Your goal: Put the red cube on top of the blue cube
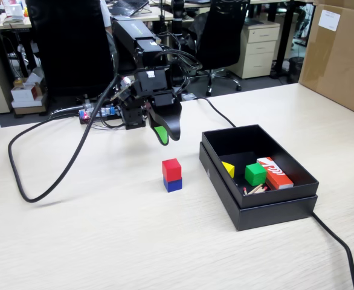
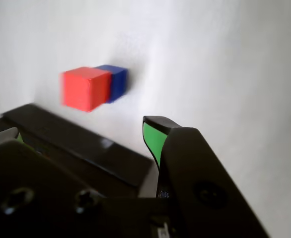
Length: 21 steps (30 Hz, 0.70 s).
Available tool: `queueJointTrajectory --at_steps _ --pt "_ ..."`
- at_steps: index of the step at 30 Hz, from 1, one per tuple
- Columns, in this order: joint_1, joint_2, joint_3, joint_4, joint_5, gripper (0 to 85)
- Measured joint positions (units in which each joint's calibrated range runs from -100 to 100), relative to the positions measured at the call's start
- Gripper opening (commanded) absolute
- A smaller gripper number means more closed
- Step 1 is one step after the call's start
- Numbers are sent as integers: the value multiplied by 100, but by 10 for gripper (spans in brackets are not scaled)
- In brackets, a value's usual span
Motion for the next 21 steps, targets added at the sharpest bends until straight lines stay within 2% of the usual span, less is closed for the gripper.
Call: queueJointTrajectory --at_steps 5,6,9,18,21 --pt "-10 -1903 -1597 15 -103 484" --pt "-20 -2744 -2574 217 -98 485" --pt "-24 -3469 -3414 379 -44 485" --pt "-98 -4453 -4829 1200 5 485" --pt "-112 -4570 -5641 2153 -15 484"
